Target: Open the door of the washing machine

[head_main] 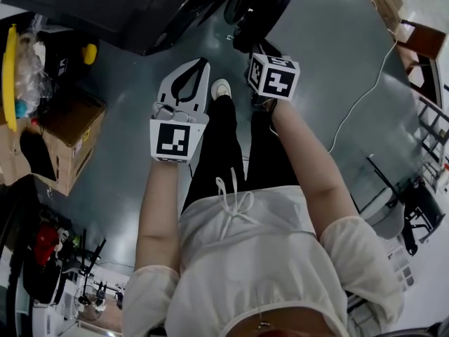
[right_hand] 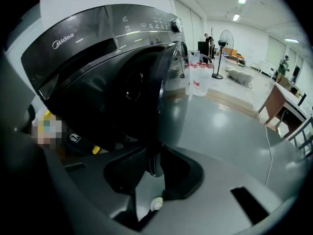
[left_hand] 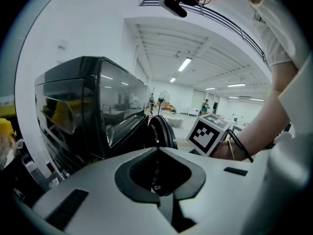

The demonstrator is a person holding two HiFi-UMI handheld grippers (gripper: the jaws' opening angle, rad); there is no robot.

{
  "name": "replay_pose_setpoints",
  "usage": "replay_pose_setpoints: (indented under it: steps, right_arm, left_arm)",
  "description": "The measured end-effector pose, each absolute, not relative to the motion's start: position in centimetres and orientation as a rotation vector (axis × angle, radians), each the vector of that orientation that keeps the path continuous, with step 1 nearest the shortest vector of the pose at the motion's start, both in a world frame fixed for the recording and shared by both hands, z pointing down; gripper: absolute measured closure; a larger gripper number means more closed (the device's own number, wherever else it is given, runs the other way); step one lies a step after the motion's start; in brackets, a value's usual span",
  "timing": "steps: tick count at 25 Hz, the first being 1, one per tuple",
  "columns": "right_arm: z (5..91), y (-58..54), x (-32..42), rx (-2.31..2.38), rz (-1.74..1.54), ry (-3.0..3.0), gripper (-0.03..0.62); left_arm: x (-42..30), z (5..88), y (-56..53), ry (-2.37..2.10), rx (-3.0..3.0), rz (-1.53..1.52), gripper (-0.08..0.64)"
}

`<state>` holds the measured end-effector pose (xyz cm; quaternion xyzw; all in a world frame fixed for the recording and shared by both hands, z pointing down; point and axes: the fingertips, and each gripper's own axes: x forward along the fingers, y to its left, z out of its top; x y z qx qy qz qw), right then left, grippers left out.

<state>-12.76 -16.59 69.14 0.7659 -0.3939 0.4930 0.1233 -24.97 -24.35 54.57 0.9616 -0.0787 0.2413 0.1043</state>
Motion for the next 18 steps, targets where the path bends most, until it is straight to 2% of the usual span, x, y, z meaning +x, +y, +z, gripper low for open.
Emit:
replay_pose_setpoints:
  steps: [5,18]
  right_arm:
    - [68.9,-13.5,-11.1,2.265,1.441,-1.095,0.526]
    - [68.9,-6.1,-5.5,2.228,1.399,-1.096,0.531]
  left_arm:
    - [-22.5,54.1,-22.7,-0.163,2.915,0.613,0.537]
    - [-16.7,54.4,-17.2,-0.185,2.899,0.636,0.537]
